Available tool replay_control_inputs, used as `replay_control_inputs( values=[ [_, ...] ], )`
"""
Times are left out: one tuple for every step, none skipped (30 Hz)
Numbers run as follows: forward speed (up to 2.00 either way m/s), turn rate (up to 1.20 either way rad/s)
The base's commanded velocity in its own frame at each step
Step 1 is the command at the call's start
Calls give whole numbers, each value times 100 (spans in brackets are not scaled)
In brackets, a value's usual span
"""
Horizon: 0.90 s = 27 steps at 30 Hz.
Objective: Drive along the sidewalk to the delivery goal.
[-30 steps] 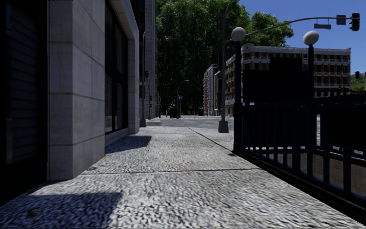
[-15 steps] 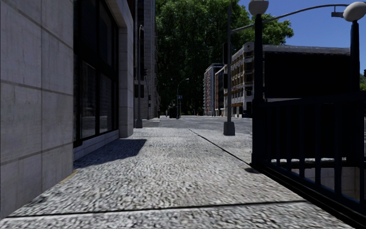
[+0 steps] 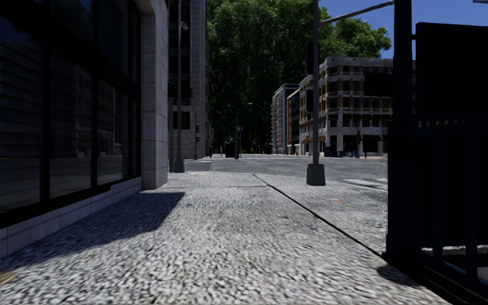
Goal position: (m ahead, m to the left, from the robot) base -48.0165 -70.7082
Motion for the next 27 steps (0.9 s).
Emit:
replay_control_inputs(
  values=[
    [200,0],
    [200,0],
    [200,0],
    [200,0],
    [200,0],
    [200,0],
    [200,0],
    [200,0],
    [200,0],
    [200,0],
    [200,0],
    [200,0],
    [200,0],
    [200,-9],
    [200,-20],
    [200,-32],
    [200,-32],
    [200,-37],
    [200,-41],
    [200,-49],
    [200,-54],
    [200,-54],
    [200,-55],
    [200,-55],
    [200,-55],
    [200,-55],
    [200,-55]
  ],
)
